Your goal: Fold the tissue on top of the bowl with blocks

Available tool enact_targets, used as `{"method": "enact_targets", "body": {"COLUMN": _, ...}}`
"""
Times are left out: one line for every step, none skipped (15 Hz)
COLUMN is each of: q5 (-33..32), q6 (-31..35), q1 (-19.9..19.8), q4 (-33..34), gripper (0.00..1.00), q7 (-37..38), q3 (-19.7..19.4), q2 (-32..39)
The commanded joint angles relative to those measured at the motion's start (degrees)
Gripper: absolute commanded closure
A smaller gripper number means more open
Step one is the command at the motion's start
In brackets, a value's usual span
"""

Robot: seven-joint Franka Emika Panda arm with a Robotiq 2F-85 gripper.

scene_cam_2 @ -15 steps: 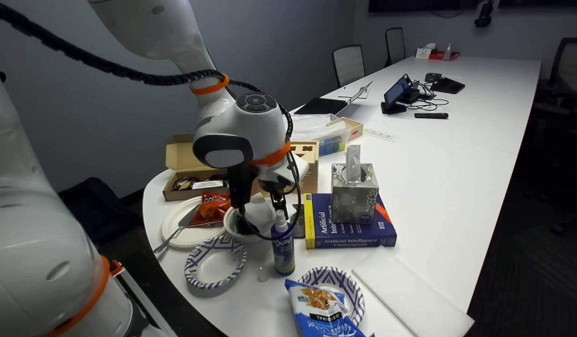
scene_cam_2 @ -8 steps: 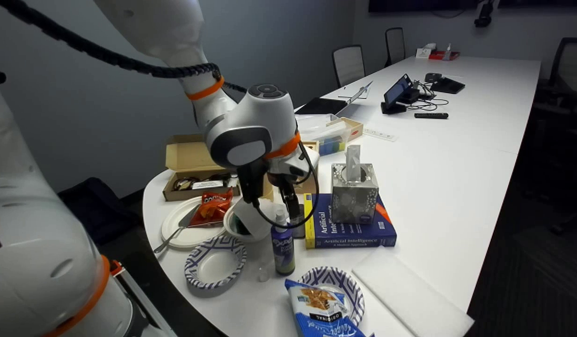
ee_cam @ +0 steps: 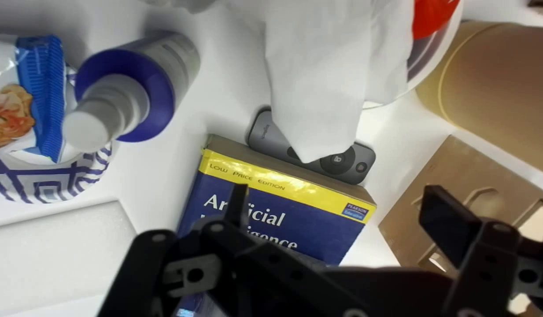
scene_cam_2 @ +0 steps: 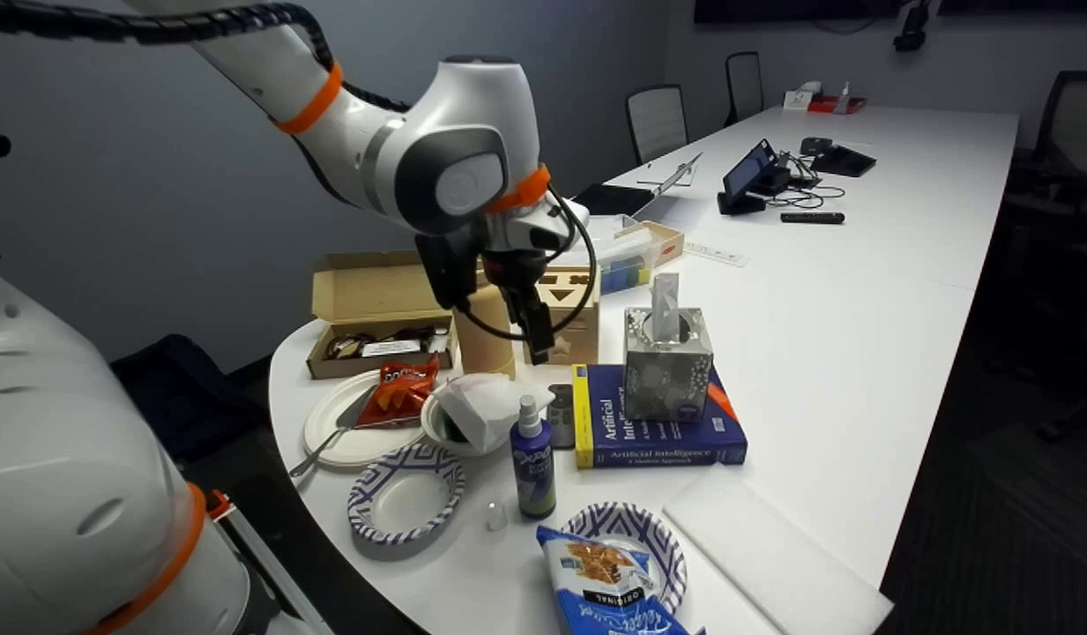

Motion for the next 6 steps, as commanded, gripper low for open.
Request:
{"method": "enact_targets", "body": {"q5": -0.5, "q6": -13.7, "q1": -1.0, "q4": -1.7, "gripper": 0.0, "q7": 2.2, "q3": 3.4, "q2": -14.4}}
{"method": "enact_targets", "body": {"q5": 0.0, "q6": -17.6, "q1": -0.8, "q4": -1.6, "gripper": 0.0, "q7": 2.1, "q3": 3.9, "q2": -17.6}}
{"method": "enact_targets", "body": {"q5": 0.4, "q6": -21.3, "q1": -0.7, "q4": -1.6, "gripper": 0.0, "q7": 2.0, "q3": 4.3, "q2": -20.7}}
{"method": "enact_targets", "body": {"q5": 0.8, "q6": -24.3, "q1": -0.6, "q4": -1.1, "gripper": 0.0, "q7": 1.4, "q3": 4.4, "q2": -22.6}}
{"method": "enact_targets", "body": {"q5": 1.0, "q6": -27.2, "q1": -0.6, "q4": -0.5, "gripper": 0.0, "q7": 1.3, "q3": 4.6, "q2": -24.3}}
{"method": "enact_targets", "body": {"q5": 1.2, "q6": -29.3, "q1": -0.7, "q4": -0.1, "gripper": 0.0, "q7": 0.8, "q3": 4.5, "q2": -25.7}}
